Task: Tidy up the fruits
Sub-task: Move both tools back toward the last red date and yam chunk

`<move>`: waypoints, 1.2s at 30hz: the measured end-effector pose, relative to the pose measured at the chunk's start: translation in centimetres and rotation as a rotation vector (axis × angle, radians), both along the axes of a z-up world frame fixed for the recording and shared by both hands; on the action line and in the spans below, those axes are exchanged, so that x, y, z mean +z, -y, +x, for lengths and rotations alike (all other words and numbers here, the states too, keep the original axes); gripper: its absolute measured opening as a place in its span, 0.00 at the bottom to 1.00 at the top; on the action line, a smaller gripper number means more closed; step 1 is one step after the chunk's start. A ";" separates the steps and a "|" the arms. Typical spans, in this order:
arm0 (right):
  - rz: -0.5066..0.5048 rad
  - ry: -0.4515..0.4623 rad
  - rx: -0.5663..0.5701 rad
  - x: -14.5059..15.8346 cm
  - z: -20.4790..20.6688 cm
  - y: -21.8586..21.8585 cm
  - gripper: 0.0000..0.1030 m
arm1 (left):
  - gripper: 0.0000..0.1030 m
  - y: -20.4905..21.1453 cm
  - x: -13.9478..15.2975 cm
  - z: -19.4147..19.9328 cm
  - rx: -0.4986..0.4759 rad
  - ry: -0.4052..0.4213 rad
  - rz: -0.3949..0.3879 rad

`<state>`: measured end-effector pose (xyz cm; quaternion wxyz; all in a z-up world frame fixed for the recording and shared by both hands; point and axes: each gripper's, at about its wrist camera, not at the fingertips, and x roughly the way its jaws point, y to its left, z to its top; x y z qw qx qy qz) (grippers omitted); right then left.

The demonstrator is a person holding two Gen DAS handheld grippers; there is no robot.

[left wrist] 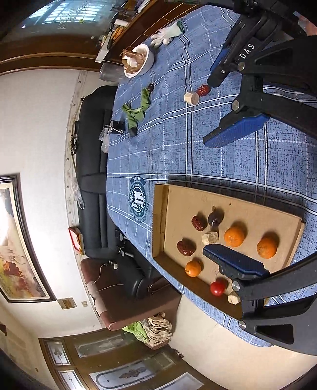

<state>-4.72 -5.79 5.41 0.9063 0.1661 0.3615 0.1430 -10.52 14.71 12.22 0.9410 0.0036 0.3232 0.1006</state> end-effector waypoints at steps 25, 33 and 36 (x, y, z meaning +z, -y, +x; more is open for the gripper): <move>0.165 -0.054 -0.057 1.5 5.1 7.2 0.38 | 0.78 -1.0 -5.2 2.2 -0.098 -0.133 -0.190; -0.016 -0.118 0.020 -0.2 10.4 2.7 0.37 | 0.78 -1.1 -5.7 2.4 -0.108 -0.144 -0.206; -0.058 -0.126 0.035 -1.2 10.5 1.9 0.38 | 0.78 -1.1 -6.1 2.7 -0.110 -0.152 -0.214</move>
